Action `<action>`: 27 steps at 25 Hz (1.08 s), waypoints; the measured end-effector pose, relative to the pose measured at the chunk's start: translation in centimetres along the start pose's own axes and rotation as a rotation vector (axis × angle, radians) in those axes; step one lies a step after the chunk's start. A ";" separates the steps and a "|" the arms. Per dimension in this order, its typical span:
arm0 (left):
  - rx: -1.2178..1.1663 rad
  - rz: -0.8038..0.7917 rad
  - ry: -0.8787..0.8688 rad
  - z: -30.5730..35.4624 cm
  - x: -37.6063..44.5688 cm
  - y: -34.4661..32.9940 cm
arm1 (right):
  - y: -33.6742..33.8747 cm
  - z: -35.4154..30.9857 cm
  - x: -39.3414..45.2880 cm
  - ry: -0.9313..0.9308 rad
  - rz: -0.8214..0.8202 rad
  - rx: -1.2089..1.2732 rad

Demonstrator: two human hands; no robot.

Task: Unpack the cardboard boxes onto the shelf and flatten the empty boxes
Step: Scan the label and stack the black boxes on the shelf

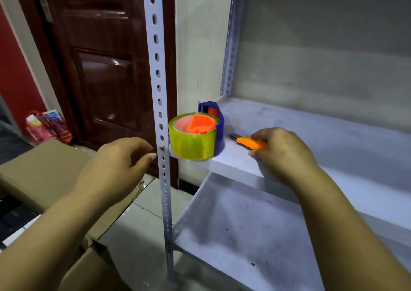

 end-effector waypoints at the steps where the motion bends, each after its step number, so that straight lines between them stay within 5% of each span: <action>1: 0.003 -0.002 0.013 -0.3 -0.1 0.0 | 0.0 0.0 0.1 -0.008 0.004 0.023; 10: 0.012 -0.007 0.085 -2.0 -1.4 1.1 | 1.9 -3.6 -1.3 0.292 0.316 0.460; 18: 0.096 0.033 0.244 -5.1 -5.2 5.2 | 0.9 -11.7 -4.6 0.591 0.040 0.839; 27: 0.188 0.175 0.541 -10.4 -14.1 11.0 | -7.0 -22.3 -8.3 0.841 -0.364 0.782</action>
Point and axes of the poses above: each hand's wrist, its own x-axis towards the middle knuckle, its own y-axis out of the back of the hand, z = x × y, the point moved 2 cm from there along x, towards the middle knuckle, and after that the axes turned 3 degrees about -x, right-handed, at the moved point
